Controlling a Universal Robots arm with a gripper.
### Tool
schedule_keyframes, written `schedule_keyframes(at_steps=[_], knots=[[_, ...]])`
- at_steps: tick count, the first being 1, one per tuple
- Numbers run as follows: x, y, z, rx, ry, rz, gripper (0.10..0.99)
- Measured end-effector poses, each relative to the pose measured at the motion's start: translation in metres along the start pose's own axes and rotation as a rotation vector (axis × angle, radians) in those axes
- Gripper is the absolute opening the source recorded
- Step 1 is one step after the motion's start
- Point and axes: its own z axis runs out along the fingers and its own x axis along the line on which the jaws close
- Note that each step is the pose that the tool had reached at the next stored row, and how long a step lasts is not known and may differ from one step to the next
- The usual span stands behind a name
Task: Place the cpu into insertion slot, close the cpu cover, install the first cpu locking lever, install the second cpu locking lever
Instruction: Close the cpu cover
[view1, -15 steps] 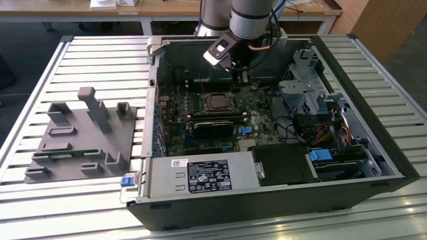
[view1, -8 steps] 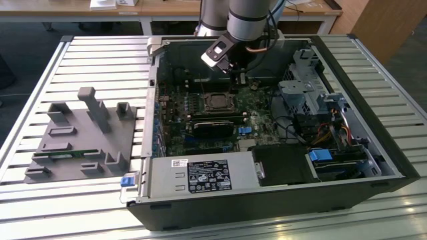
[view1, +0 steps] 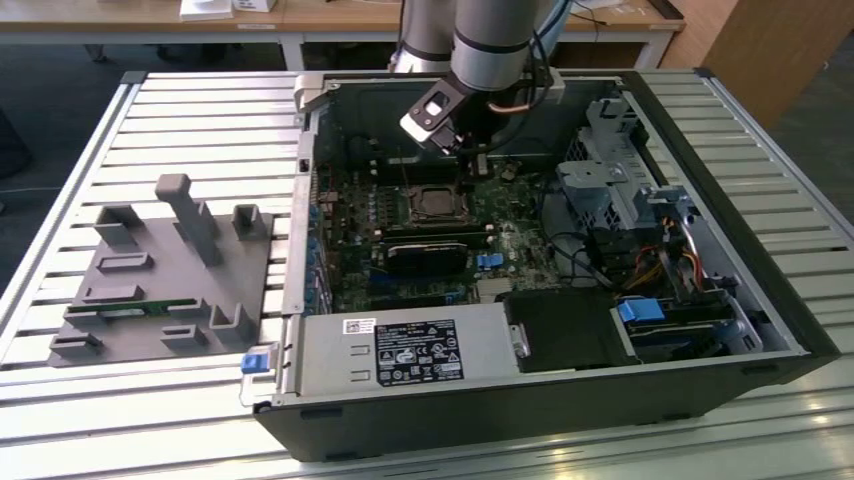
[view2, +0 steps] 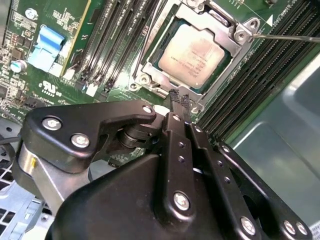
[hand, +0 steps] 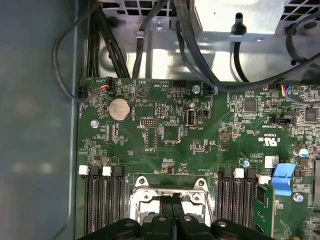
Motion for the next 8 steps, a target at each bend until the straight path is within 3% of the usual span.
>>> schedule_keyframes(at_steps=[5,8], knots=[[0.0000,-0.0007,0.0029,0.000,0.0002,0.000,0.106],[0.0000,-0.0051,0.0043,0.000,0.0001,0.000,0.106]])
